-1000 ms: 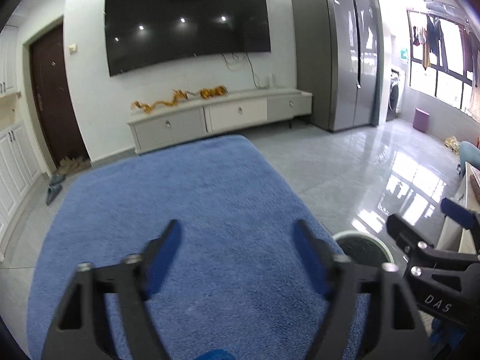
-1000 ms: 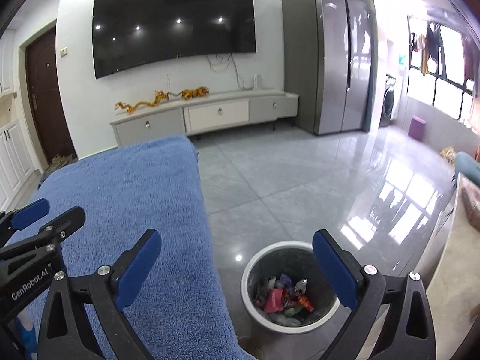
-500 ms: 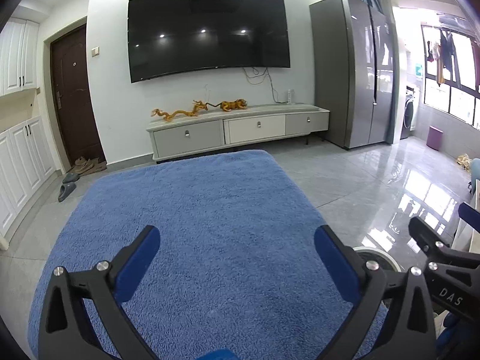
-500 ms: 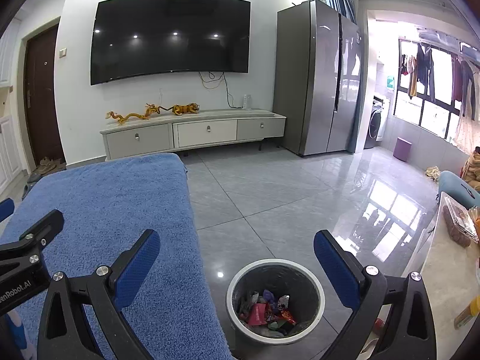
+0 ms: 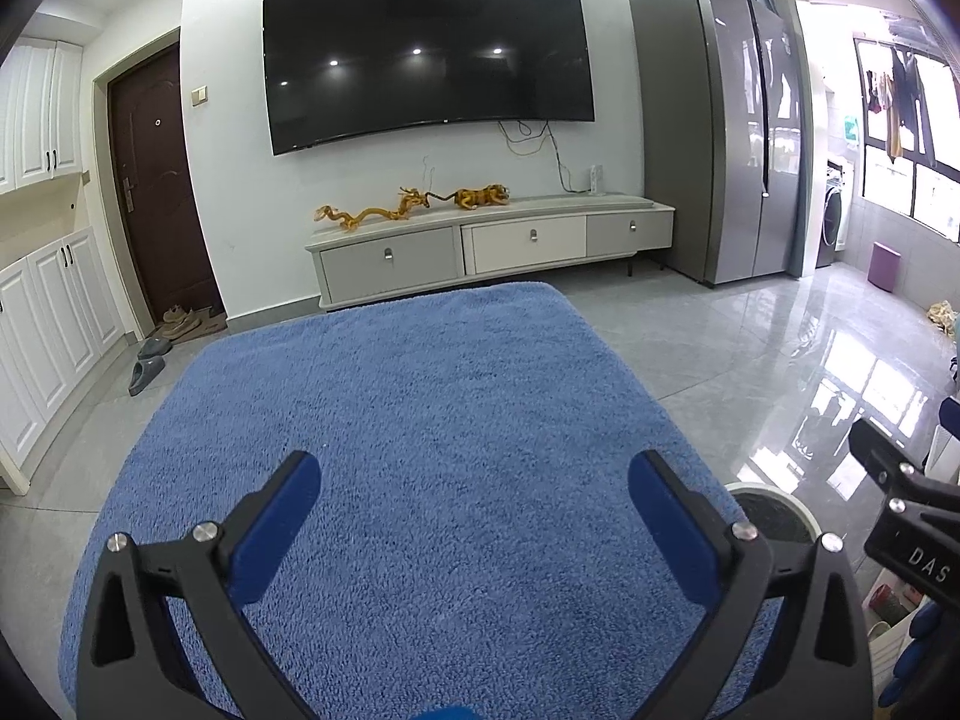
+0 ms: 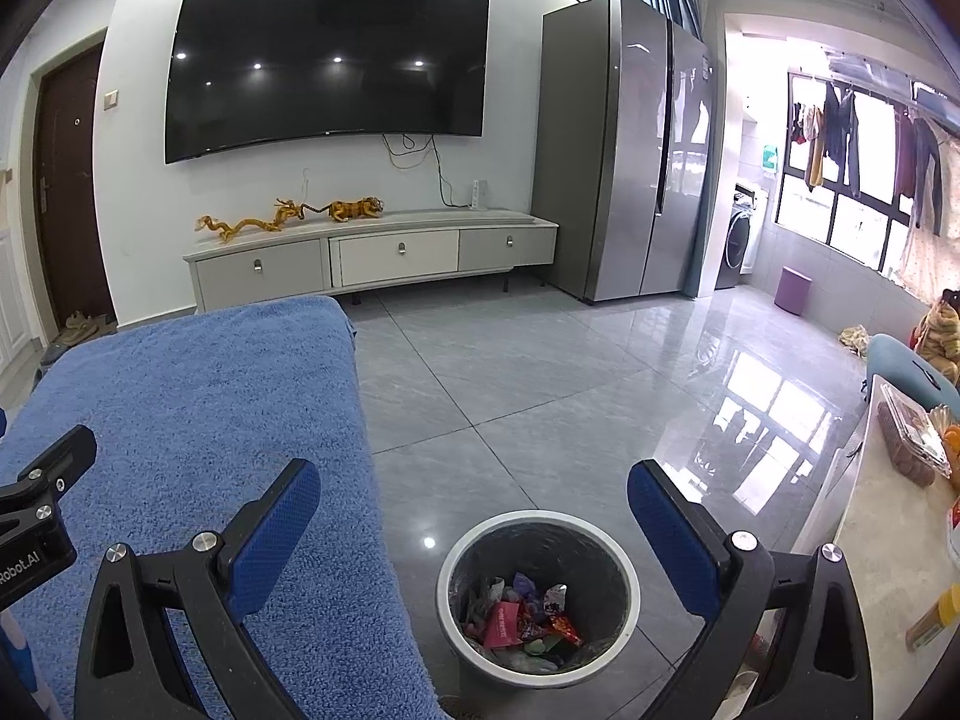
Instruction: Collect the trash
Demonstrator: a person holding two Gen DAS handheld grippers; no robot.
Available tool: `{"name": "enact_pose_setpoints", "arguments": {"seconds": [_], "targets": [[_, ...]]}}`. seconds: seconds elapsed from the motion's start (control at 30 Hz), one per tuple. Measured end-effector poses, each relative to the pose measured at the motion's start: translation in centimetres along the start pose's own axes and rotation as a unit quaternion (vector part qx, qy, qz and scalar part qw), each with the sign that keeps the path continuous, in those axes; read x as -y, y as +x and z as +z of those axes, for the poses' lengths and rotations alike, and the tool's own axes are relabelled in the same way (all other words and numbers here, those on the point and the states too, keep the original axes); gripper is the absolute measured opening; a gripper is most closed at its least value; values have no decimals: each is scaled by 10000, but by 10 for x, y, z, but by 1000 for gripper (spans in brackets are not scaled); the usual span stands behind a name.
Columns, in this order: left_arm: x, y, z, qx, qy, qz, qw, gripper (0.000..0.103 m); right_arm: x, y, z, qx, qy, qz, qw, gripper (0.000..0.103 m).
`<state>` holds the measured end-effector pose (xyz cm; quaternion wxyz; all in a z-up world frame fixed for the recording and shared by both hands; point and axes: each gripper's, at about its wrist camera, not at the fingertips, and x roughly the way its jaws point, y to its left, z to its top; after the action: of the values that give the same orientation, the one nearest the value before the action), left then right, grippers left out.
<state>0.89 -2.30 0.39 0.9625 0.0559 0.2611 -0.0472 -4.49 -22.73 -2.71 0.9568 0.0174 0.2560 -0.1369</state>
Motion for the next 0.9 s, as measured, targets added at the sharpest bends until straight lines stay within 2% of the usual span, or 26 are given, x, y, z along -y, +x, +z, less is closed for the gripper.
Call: {"name": "enact_pose_setpoints", "arguments": {"seconds": [0.9], "targets": [[-10,6,-4,-97,-88,155,9998,103,5,3,1,15,10,-37,10000,103]]}}
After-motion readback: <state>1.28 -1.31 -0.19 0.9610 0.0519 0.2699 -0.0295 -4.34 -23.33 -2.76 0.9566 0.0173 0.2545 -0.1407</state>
